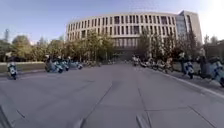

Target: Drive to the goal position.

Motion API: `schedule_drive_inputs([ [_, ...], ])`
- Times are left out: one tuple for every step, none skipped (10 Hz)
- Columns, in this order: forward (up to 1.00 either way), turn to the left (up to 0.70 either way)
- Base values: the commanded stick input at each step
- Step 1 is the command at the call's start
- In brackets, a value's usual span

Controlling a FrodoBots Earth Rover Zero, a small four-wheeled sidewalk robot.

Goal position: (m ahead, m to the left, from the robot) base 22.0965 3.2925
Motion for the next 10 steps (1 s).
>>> schedule_drive_inputs([
  [0.6, 0.0],
  [0.6, 0.0],
  [0.6, 0.0],
  [0.6, 0.0],
  [0.6, 0.0],
  [0.6, 0.0],
  [0.6, 0.0],
  [0.6, 0.0],
  [0.6, 0.0],
  [0.6, 0.0],
])
